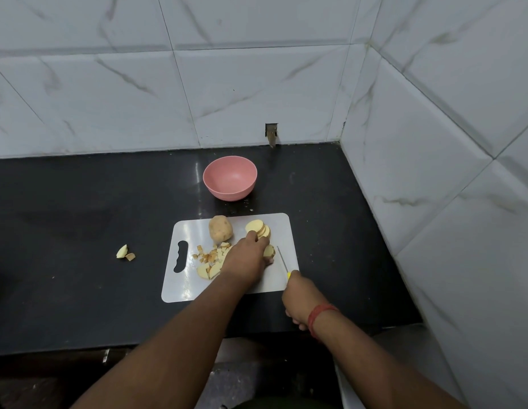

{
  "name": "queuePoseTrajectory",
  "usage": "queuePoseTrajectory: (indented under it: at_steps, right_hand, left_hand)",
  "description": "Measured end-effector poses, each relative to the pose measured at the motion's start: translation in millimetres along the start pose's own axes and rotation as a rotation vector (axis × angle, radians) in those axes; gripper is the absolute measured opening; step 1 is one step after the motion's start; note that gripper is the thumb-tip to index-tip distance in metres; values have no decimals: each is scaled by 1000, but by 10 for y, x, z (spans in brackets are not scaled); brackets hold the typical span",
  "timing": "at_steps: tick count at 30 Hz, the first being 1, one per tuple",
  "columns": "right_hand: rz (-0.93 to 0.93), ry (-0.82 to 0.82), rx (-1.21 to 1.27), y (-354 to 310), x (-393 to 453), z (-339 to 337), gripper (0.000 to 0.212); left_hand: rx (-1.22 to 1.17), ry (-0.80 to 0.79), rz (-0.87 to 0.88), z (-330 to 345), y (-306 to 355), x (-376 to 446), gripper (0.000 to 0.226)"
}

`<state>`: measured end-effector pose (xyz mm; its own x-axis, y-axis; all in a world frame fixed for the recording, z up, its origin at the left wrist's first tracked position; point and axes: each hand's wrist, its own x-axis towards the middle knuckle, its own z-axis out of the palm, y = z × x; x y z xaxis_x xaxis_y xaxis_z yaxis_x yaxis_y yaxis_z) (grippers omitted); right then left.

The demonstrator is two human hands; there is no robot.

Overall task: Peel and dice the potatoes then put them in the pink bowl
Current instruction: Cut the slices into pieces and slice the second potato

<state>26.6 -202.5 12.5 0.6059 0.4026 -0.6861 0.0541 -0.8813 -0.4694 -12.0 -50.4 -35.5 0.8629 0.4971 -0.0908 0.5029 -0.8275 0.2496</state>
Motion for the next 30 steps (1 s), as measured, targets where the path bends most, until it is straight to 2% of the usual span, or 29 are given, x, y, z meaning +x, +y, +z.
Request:
queuePoseTrajectory:
  at_steps: [3,8,13,22,30]
  right_hand:
    - [-13,-5,-28,6,4,-8,10]
    - [-101,-16,-158,12,-12,-44,23]
    - [-100,-46,-162,1,38,-57,10]
    - [-81,10,-257,40,64,72,28]
    - [-62,6,-138,-16,150,20,12]
  left_hand:
    - [-28,1,9,8,-5,-11,50]
    - [-99,-56,62,-1,-136,-28,57]
    - [-65,-69,98,7,-180,3,59]
    - [-65,-58,77,23,-171,10,57]
    - [-108,-32,88,35,-182,-29,58]
